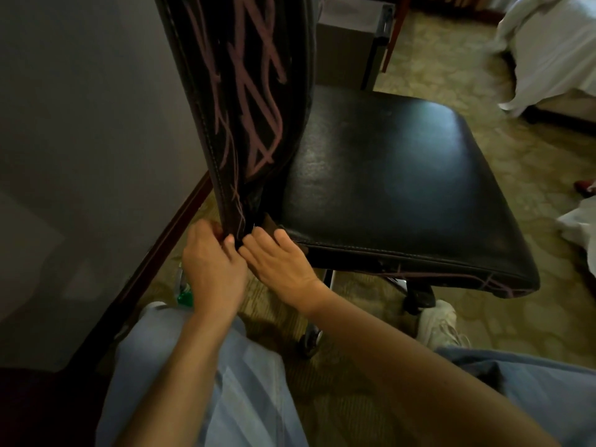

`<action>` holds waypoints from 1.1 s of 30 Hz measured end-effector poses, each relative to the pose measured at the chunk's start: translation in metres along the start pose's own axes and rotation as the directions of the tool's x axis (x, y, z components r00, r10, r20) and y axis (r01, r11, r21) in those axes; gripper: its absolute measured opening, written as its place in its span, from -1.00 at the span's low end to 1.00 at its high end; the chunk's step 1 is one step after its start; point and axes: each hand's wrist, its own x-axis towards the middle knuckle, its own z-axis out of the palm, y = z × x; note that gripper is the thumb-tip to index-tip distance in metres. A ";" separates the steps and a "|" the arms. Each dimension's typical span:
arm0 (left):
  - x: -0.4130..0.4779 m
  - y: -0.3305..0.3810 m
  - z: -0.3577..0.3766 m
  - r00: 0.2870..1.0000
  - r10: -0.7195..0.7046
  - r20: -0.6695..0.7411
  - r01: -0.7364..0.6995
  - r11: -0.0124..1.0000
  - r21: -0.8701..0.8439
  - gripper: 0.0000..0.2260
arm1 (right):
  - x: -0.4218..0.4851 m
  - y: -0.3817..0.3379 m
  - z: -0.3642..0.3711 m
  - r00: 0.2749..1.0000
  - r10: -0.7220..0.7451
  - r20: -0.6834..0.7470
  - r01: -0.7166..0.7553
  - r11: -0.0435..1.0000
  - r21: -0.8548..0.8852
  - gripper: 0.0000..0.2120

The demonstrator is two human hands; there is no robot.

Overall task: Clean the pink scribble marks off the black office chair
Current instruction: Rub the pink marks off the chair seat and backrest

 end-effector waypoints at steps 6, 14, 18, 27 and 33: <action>0.001 -0.001 0.001 1.000 0.011 0.012 -0.011 1.000 0.010 -0.91 | -0.026 0.025 -0.002 0.999 -0.047 -0.021 0.048 0.996 0.070 -0.45; -0.003 -0.002 0.000 0.999 0.025 0.020 -0.024 1.000 -0.015 -0.92 | -0.128 0.085 -0.005 1.000 -0.009 -0.002 0.009 0.996 0.092 -0.56; -0.006 0.001 0.001 1.000 0.016 0.003 -0.016 1.000 -0.022 -0.92 | -0.118 0.077 -0.019 0.993 0.116 0.008 -0.114 0.964 0.239 -0.51; -0.007 0.009 0.004 0.999 -0.034 -0.034 0.033 0.999 -0.025 -0.89 | -0.034 0.038 -0.019 0.996 0.063 -0.067 -0.048 0.977 0.209 -0.56; -0.002 0.008 0.005 0.999 -0.041 -0.025 0.040 0.999 -0.025 -0.92 | -0.072 0.068 -0.017 0.997 0.074 -0.009 -0.068 0.953 0.294 -0.51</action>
